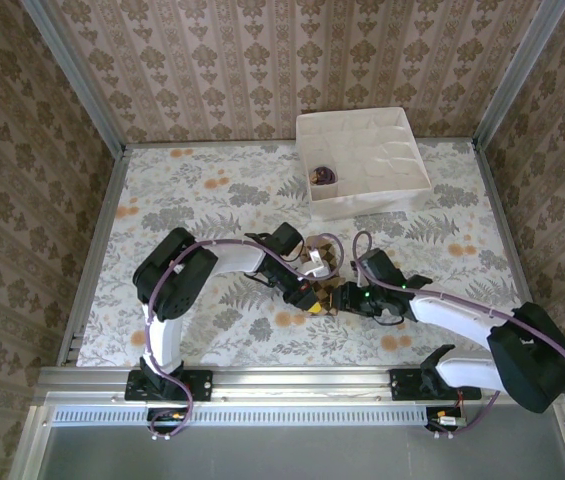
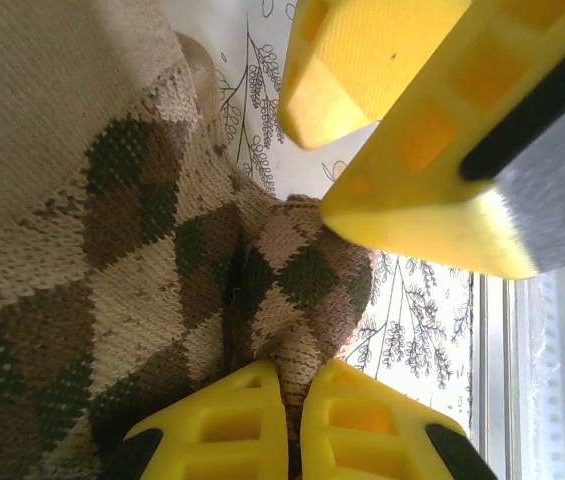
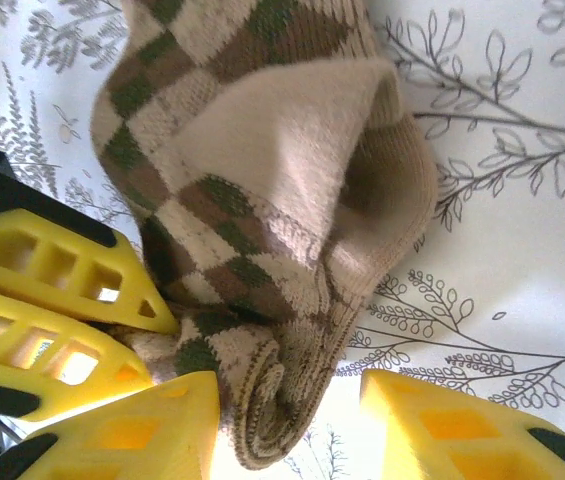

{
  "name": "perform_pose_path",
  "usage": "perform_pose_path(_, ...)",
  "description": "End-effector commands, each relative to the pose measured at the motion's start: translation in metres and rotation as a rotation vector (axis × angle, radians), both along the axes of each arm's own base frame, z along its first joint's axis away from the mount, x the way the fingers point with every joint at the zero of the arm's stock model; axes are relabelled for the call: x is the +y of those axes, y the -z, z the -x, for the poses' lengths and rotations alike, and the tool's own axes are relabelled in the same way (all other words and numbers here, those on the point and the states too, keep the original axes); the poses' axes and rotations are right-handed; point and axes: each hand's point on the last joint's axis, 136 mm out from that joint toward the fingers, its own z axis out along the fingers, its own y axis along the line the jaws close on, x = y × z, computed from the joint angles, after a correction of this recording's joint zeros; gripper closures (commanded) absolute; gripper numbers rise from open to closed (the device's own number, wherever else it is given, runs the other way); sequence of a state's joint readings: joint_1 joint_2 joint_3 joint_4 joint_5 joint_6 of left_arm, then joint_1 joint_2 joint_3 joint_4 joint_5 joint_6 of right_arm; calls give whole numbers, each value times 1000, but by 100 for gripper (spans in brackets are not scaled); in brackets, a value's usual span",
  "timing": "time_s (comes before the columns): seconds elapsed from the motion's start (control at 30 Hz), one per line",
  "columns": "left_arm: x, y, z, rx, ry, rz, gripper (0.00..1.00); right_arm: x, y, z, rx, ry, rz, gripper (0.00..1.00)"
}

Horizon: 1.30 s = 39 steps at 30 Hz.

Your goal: Roll the socks

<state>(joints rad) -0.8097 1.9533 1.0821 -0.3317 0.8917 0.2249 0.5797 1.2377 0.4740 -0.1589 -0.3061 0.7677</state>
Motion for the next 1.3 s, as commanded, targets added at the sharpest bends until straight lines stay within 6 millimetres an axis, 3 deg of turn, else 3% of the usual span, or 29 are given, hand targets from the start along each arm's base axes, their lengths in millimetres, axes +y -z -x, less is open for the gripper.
perform_pose_path(0.0,24,40,4,51,-52,-163,100,15,-7,-5,-9,-2,-65,58)
perform_pose_path(0.4,20,41,-3,69,-84,-145,100,29,2,0,32,-34,-58,57)
perform_pose_path(0.47,20,40,-3,66,-85,-142,100,33,4,1,47,-44,-64,67)
perform_pose_path(0.57,19,39,-6,32,-88,-122,100,36,5,1,69,-51,-57,93)
perform_pose_path(0.6,19,38,-8,8,-95,-111,96,35,14,4,101,-50,-33,100)
perform_pose_path(0.8,22,24,-20,-170,-89,-65,81,15,30,13,183,2,86,100)
perform_pose_path(0.93,25,3,-25,-339,-56,23,75,0,39,18,208,39,148,100)
perform_pose_path(1.1,32,-33,-21,-575,-6,186,68,-4,43,21,216,60,153,100)
perform_pose_path(1.17,38,-41,-25,-691,-13,211,63,-4,43,21,220,60,156,100)
perform_pose_path(1.27,43,-51,-16,-844,45,280,58,-4,44,21,226,60,159,100)
